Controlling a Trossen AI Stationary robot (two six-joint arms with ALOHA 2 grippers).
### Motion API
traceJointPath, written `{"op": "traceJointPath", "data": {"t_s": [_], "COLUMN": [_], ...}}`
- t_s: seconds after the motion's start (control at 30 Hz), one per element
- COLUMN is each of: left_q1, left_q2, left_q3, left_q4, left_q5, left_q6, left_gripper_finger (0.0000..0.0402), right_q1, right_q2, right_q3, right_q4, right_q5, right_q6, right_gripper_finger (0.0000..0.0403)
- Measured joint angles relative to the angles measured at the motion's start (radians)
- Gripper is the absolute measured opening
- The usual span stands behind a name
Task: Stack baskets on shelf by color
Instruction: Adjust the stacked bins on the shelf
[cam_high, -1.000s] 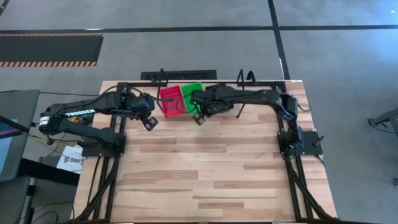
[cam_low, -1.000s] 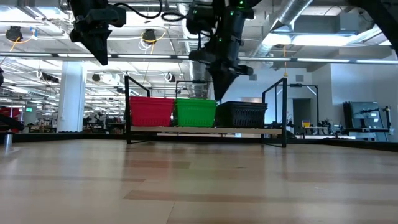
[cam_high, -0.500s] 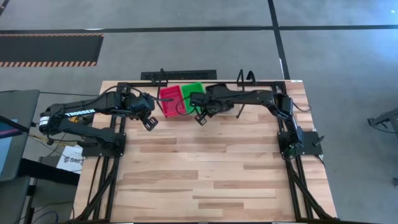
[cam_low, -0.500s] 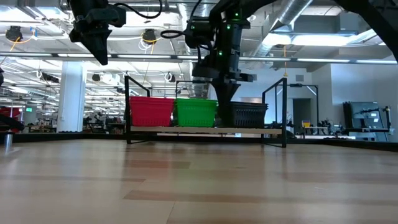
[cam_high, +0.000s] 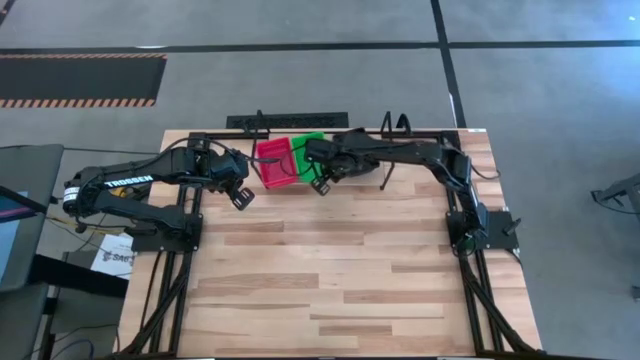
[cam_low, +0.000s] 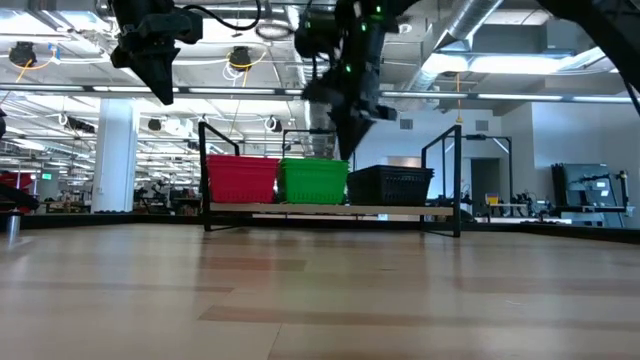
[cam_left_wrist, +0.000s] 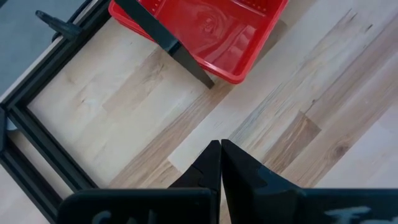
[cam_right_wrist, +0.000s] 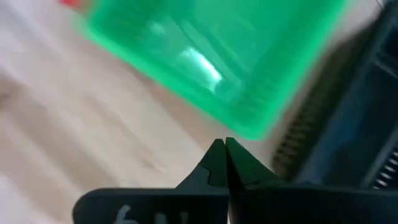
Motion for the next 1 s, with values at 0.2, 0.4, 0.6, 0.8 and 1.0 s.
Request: {"op": "traceJointPath", "data": {"t_s": [0.2, 0.4, 0.6, 0.8, 1.0], "left_q1": [0.000, 0.001, 0.000, 0.000, 0.000], "left_q2": [0.000, 0.000, 0.000, 0.000, 0.000], "left_q3": [0.000, 0.000, 0.000, 0.000, 0.000], "left_q4": [0.001, 0.000, 0.000, 0.000, 0.000], "left_q5": [0.000, -0.001, -0.001, -0.001, -0.001], "left_q6": [-0.003, -0.003, -0.010, -0.033, -0.050], "left_gripper_finger": [0.0000, 0.0000, 0.0000, 0.0000, 0.0000], "right_q1": [0.019, -0.046, -0.094, -0.093, -0.106], "right_q2": [0.000, 0.007, 0.075, 0.122, 0.132], "right_q3": [0.103, 0.112, 0.112, 0.110, 0.111], "right_q4": [0.011, 0.059, 0.111, 0.122, 0.137], "right_q5": [0.026, 0.034, -0.030, -0.050, -0.048], "right_q6": [-0.069, -0.129, -0.173, -0.209, -0.235], "right_gripper_finger": [0.0001, 0.0001, 0.0001, 0.0001, 0.0000]}}
